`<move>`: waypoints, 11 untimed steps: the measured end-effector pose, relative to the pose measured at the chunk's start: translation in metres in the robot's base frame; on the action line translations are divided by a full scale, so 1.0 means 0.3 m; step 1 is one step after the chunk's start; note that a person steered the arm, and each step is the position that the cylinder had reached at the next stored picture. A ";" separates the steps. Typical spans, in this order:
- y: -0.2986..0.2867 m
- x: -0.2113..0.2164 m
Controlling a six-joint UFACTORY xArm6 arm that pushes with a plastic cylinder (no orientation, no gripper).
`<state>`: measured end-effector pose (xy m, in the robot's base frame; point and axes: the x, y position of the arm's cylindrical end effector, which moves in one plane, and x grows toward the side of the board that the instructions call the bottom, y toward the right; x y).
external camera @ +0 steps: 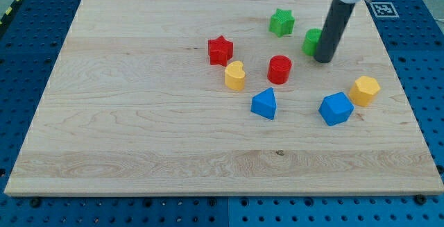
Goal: Move your arm closer to the blue cube
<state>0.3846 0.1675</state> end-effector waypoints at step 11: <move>0.267 0.438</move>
